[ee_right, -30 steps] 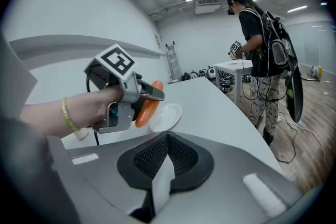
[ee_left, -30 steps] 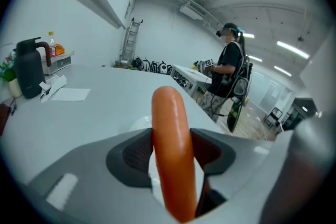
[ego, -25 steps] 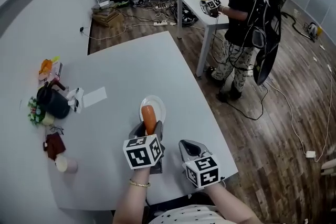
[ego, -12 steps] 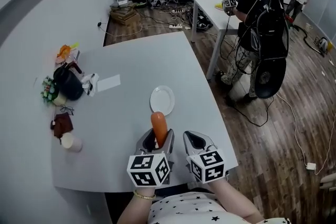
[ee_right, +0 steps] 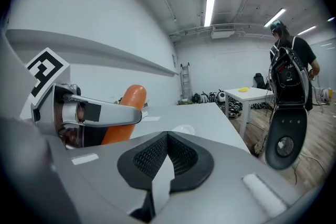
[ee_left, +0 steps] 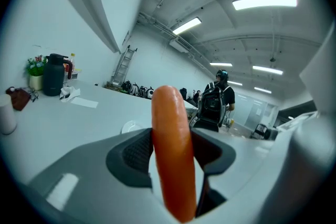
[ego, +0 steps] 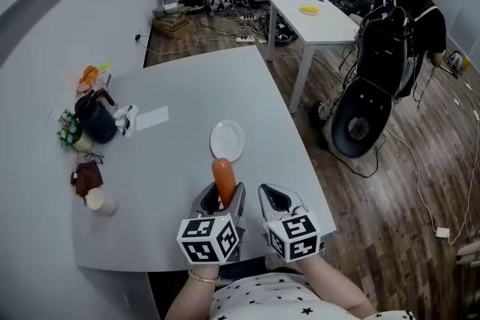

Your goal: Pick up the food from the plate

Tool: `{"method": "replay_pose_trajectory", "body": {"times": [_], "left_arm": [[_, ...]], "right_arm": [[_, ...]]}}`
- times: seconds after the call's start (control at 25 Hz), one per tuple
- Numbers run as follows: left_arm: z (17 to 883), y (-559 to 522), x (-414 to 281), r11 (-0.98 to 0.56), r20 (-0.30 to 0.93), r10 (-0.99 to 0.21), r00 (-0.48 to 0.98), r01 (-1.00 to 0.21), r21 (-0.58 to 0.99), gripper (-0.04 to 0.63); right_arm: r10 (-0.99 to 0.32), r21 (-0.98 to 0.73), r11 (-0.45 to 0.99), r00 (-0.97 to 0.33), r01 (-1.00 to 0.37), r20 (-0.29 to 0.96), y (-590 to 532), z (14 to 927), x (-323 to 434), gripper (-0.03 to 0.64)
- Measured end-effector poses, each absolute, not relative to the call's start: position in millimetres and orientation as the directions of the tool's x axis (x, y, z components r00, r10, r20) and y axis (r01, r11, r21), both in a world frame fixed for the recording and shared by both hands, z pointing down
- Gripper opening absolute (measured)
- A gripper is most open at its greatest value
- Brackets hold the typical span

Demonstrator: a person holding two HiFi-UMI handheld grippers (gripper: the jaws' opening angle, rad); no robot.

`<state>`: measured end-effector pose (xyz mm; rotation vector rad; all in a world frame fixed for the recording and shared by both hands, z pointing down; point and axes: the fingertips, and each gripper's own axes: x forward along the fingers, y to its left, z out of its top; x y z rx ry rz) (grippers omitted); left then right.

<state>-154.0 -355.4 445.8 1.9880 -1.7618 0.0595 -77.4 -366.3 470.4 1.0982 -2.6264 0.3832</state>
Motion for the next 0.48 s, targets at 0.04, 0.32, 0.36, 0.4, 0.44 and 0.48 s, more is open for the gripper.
{"method": "replay_pose_trajectory", "body": {"times": [0.04, 0.32, 0.36, 0.4, 0.44, 0.48], "left_arm": [[446, -354, -153, -0.058, 0.340, -0.924, 0.172, -0.945, 0.321, 0.222], [443, -346, -150, -0.056, 0.344, -0.923, 0.171, -0.946, 0.319, 0.222], [443, -345, -150, -0.056, 0.344, -0.923, 0.171, -0.946, 0.320, 0.222], [443, -345, -149, -0.055, 0.345, -0.923, 0.171, -0.946, 0.320, 0.222], [443, -344, -148, -0.055, 0.345, -0.923, 0.171, -0.946, 0.320, 0.222], [443, -343, -147, -0.057, 0.346, -0.922, 0.172, -0.946, 0.320, 0.222]], "right_arm": [[-0.652, -0.138, 0.676, -0.675, -0.723, 0.345, -365, 471, -77, -0.002], [-0.650, -0.146, 0.674, -0.676, -0.724, 0.348, -355, 469, -75, -0.002], [-0.650, -0.148, 0.674, -0.676, -0.724, 0.347, -355, 469, -75, -0.002], [-0.650, -0.150, 0.673, -0.676, -0.724, 0.347, -354, 469, -75, -0.002], [-0.650, -0.151, 0.673, -0.677, -0.724, 0.345, -353, 469, -75, -0.002], [-0.651, -0.153, 0.672, -0.677, -0.724, 0.344, -353, 469, -75, -0.002]]}}
